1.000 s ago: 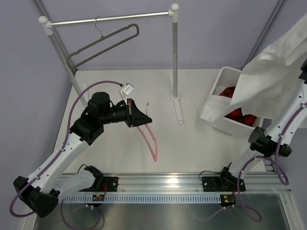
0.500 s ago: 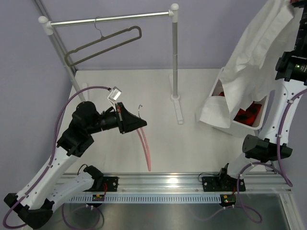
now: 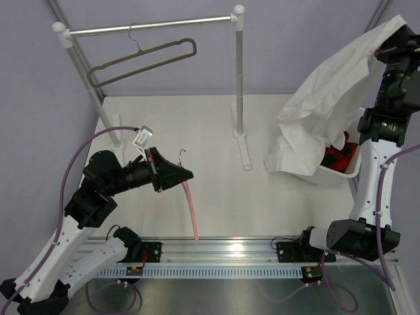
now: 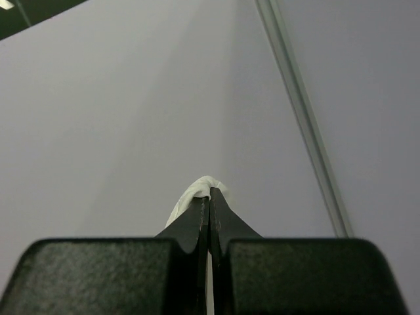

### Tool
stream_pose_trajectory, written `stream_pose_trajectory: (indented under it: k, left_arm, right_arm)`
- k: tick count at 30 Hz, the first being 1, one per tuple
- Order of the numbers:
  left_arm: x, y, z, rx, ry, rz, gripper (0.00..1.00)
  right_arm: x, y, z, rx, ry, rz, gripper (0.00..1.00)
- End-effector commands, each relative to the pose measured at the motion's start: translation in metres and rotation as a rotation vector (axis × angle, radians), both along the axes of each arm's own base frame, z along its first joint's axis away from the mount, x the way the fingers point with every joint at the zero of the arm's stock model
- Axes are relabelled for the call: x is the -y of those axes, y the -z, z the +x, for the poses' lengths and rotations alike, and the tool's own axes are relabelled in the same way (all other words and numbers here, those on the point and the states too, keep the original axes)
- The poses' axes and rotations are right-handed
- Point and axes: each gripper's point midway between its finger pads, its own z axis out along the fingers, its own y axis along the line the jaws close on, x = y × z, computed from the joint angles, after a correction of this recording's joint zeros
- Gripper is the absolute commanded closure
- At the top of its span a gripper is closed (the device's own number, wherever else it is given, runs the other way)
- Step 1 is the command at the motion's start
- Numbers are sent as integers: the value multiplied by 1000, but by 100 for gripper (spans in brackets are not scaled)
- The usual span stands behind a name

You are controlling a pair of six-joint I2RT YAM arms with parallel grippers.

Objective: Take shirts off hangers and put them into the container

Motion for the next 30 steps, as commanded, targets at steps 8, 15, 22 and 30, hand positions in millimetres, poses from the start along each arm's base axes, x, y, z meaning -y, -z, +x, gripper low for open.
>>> stream_pose_trajectory:
  k: [8, 15, 22, 30]
  left_arm:
    - [4, -13, 1, 22, 11, -37, 100]
    - [2, -10, -2, 30, 13, -36, 100]
    - [-5, -12, -11, 43, 5, -44, 100]
    - [-10, -18, -21, 55, 13, -99, 100]
  right_arm:
    - [96, 53, -61, -71, 554, 377, 100]
    - [109, 149, -65, -236, 639, 491, 100]
    - [90, 222, -46, -397, 507, 581, 100]
    - [-5, 357, 33, -847, 91, 593, 100]
